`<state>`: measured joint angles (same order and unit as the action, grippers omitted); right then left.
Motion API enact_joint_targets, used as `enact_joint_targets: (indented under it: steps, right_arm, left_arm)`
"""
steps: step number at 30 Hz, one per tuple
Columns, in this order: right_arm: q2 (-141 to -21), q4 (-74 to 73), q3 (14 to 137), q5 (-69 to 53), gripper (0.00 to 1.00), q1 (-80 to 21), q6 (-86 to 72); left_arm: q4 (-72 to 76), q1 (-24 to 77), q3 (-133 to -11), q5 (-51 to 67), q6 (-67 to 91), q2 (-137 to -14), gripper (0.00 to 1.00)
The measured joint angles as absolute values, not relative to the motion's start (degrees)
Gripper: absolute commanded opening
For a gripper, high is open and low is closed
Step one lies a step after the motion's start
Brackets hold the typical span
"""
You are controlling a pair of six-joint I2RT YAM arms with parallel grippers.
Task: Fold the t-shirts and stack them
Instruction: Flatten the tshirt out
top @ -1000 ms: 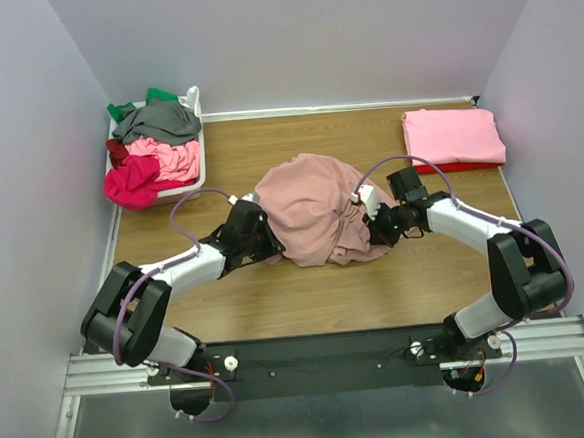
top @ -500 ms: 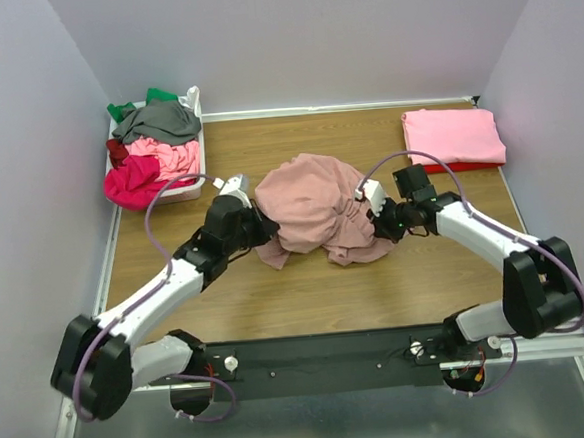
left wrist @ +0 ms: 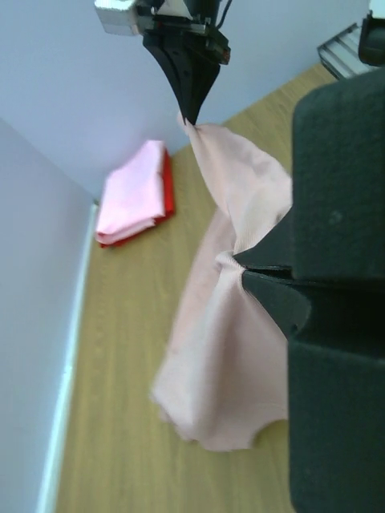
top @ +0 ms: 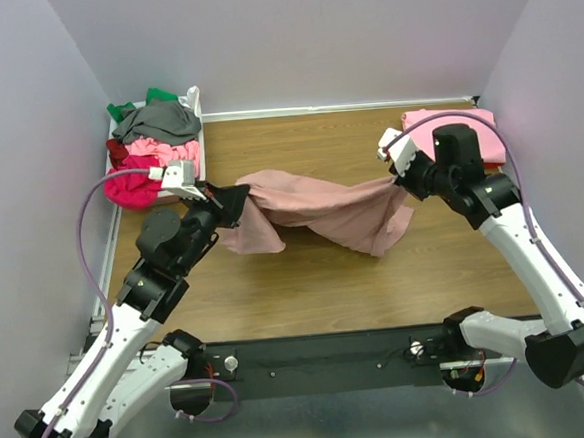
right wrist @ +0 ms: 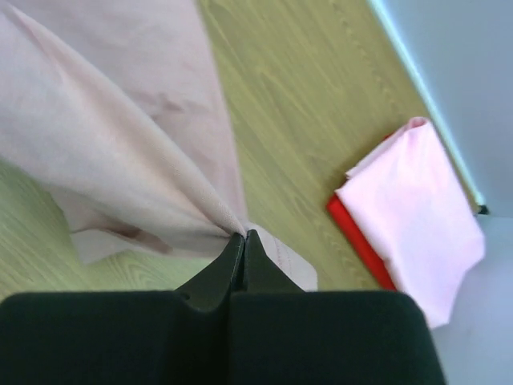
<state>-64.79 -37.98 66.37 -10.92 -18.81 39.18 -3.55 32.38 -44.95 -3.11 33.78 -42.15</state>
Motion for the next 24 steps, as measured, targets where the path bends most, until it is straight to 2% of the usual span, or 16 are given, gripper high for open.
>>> enact_joint_targets:
  steps: [7, 13, 19, 24]
  right_arm:
    - [-64.82, -44.62, 78.94, -11.70, 0.00, -16.01, 39.16]
    - [-64.97, -51.92, 93.84, -22.83, 0.00, -10.98, 41.39]
    - [-65.01, -60.16, 104.01, -38.13, 0.00, -7.20, 45.74]
    - [-64.82, -65.39, 109.65, -46.85, 0.00, -3.20, 48.38]
  left_arm:
    - [-3.66, 32.38, -53.12, -3.99, 29.82, -39.92, 0.00]
    - [-3.22, 32.38, -61.43, -0.89, 26.83, -40.77, 0.00]
    - [-1.39, 32.38, -67.53, 9.02, 25.98, -42.11, 0.00]
    - [1.96, 32.38, -67.59, 20.97, 27.75, -42.26, 0.00]
